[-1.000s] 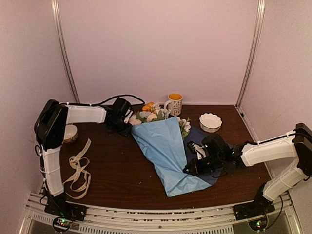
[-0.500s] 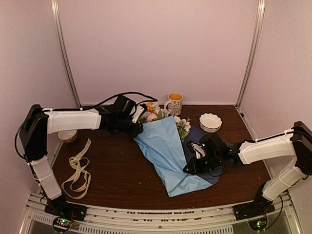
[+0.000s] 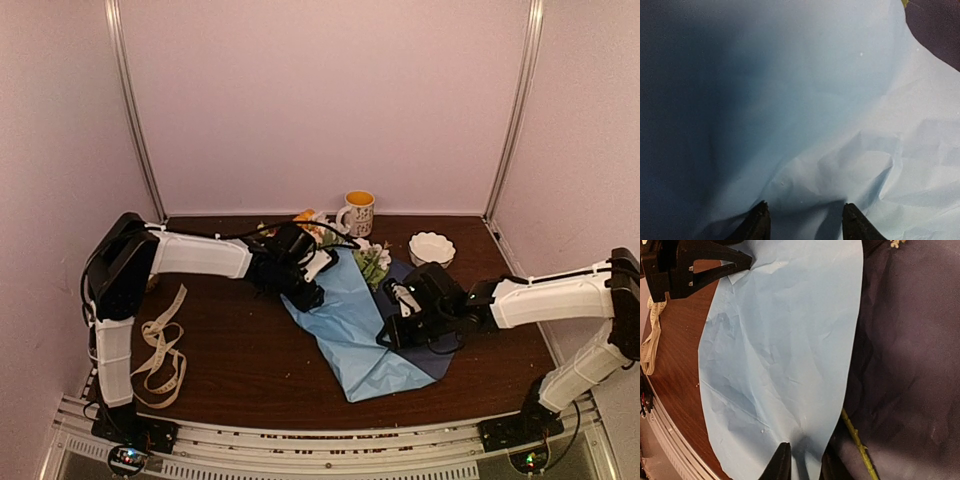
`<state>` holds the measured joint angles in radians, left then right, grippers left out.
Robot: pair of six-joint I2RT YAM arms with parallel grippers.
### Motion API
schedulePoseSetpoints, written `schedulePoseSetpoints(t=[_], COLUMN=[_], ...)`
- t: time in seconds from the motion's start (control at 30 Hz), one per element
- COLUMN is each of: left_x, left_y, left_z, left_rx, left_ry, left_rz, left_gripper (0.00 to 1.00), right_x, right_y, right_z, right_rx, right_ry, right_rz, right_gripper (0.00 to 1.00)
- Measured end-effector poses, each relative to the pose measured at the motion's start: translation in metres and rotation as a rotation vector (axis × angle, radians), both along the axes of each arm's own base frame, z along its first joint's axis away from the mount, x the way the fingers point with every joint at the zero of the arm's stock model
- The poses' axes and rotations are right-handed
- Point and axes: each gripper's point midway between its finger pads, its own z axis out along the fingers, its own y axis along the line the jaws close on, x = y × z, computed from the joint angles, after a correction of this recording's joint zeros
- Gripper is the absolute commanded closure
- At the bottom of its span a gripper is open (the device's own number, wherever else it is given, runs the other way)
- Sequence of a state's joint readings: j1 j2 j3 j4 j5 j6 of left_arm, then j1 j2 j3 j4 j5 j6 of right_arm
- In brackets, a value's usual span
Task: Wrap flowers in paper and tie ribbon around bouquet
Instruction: Press the fold line on the 2/3-folded wrapping paper, then adjust the two-thirds folded wrapping paper at the center of the board.
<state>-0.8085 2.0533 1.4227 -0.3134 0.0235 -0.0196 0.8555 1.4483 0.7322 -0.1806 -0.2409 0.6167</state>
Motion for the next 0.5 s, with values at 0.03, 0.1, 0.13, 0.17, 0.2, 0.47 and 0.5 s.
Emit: schedulePoseSetpoints(t=[0.03, 0.1, 0.13, 0.17, 0.2, 0.47, 0.5], left_x=[0.001, 0.003, 0.002, 0.002, 0.002, -0.001, -0.001], left_y=[-0.001, -0.003, -0.003, -0.002, -0.002, 0.001, 0.001], left_z=[0.002, 0.005, 0.005, 0.004, 0.004, -0.002, -0.002], left_rx=[-0.002, -0.006, -0.005, -0.003, -0.002, 0.009, 0.009], left_ry=[-0.003, -0.012, -0.012, -0.012, -0.012, -0.010, -0.010], left_rz=[-0.003, -0.007, -0.008, -0.009, -0.010, -0.018, -0.018], left_gripper=[0.47, 0.47, 0.47, 0.47, 0.47, 0.47, 0.47], right_x=[0.000, -0.002, -0.004, -0.007, -0.010, -0.060, -0.066], right_y=[-0.002, -0.008, -0.011, -0.012, -0.013, 0.013, 0.017], right_z=[0.003, 0.013, 0.019, 0.027, 0.034, 0.063, 0.060], right_rx=[-0.013, -0.038, -0.049, -0.053, -0.054, 0.001, 0.012], right_ry=[-0.014, -0.044, -0.062, -0.083, -0.098, -0.119, -0.102], right_rz=[-0.006, -0.025, -0.035, -0.039, -0.048, -0.045, -0.048], right_gripper=[0.73, 0.68, 0.67, 0.66, 0.65, 0.50, 0.45])
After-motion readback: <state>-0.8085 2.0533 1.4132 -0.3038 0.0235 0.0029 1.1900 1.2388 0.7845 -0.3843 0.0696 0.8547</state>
